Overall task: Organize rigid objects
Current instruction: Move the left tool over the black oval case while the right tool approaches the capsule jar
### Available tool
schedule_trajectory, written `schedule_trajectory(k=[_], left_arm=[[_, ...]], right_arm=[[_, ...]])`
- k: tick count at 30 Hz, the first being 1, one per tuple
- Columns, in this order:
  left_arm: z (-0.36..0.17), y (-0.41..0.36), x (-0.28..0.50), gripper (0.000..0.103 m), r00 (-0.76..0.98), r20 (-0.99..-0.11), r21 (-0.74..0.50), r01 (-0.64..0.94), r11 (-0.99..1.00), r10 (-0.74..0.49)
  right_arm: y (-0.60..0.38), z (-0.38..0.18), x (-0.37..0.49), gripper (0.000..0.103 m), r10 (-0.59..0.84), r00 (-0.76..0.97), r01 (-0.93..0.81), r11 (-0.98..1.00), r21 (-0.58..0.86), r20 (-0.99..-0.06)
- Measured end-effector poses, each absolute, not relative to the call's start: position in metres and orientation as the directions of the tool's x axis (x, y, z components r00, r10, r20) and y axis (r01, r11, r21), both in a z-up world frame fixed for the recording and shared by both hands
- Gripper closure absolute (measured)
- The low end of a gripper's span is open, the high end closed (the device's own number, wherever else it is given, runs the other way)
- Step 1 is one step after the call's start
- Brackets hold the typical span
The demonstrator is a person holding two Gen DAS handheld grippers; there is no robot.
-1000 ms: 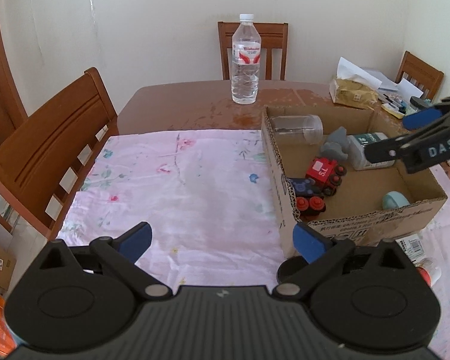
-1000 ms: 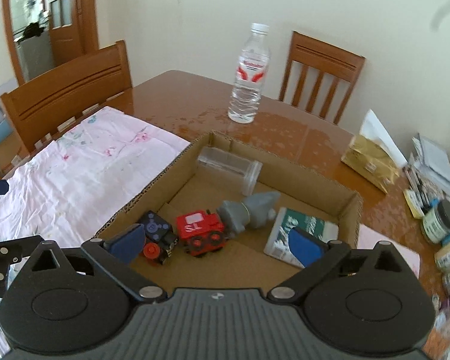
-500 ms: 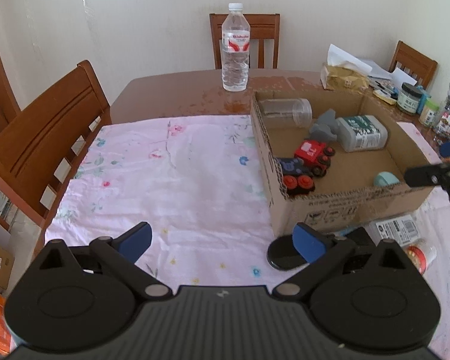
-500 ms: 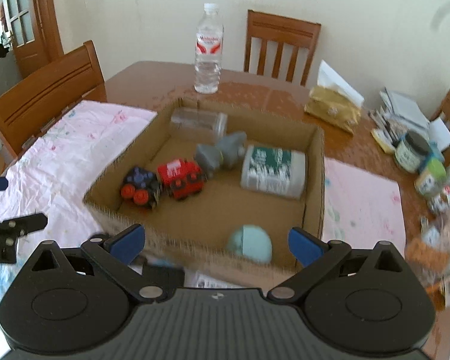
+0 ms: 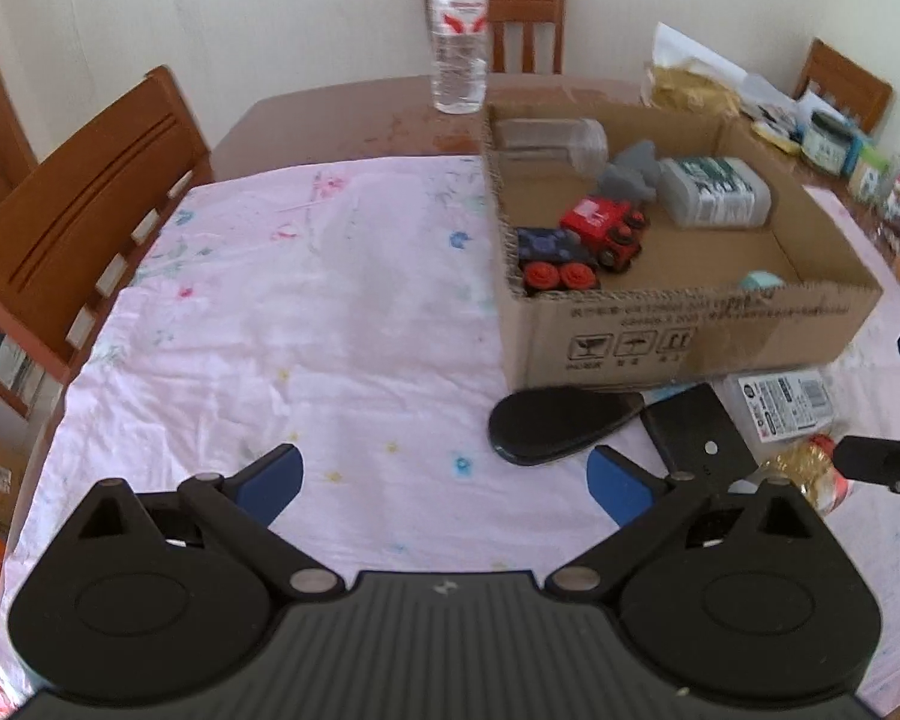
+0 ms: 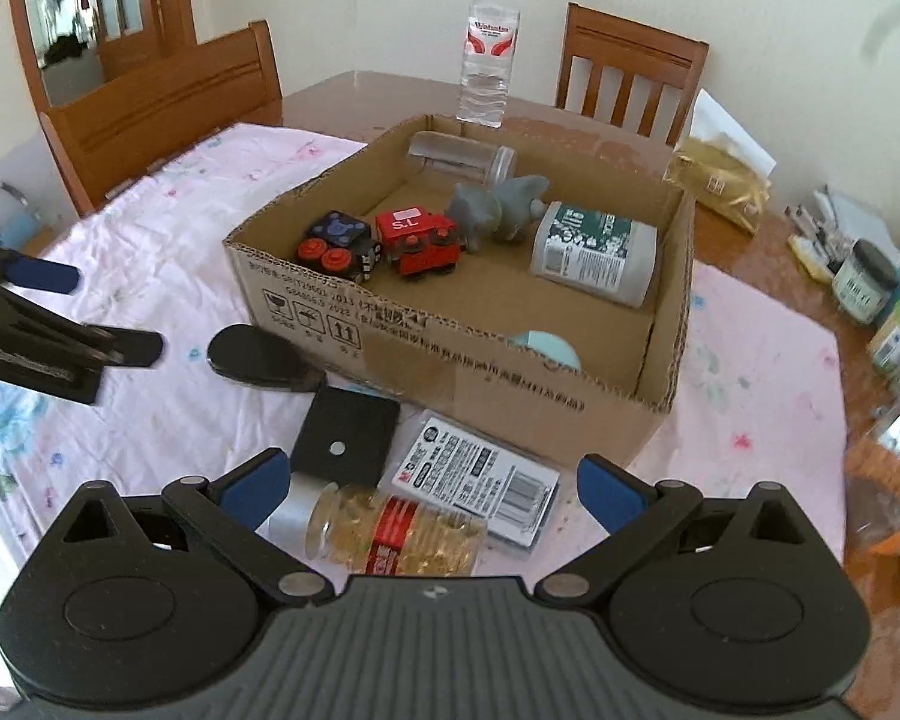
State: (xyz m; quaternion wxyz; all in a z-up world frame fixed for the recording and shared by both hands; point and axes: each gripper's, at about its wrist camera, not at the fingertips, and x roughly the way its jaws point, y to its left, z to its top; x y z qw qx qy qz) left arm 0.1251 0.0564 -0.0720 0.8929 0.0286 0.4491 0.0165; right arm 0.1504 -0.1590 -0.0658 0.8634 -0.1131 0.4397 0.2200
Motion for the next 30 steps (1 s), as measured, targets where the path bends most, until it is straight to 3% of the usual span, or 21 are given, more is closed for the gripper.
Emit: schedule_trajectory(k=[18, 30], left_arm=[[-0.120, 0.029, 0.184, 0.002, 0.585, -0.808, -0.058, 0.050, 0.997, -0.077], [-0.128, 0.033, 0.186, 0.001, 0.581, -0.812, -0.046, 0.024, 0.999, -0.051]], right_arm=[[-0.170, -0.076, 0.149, 0.000, 0.179, 0.513, -0.319, 0.948, 0.007, -0.839], [-0.159, -0.077, 0.157, 0.000, 0.197, 0.497, -0.347, 0.938, 0.014, -0.845]])
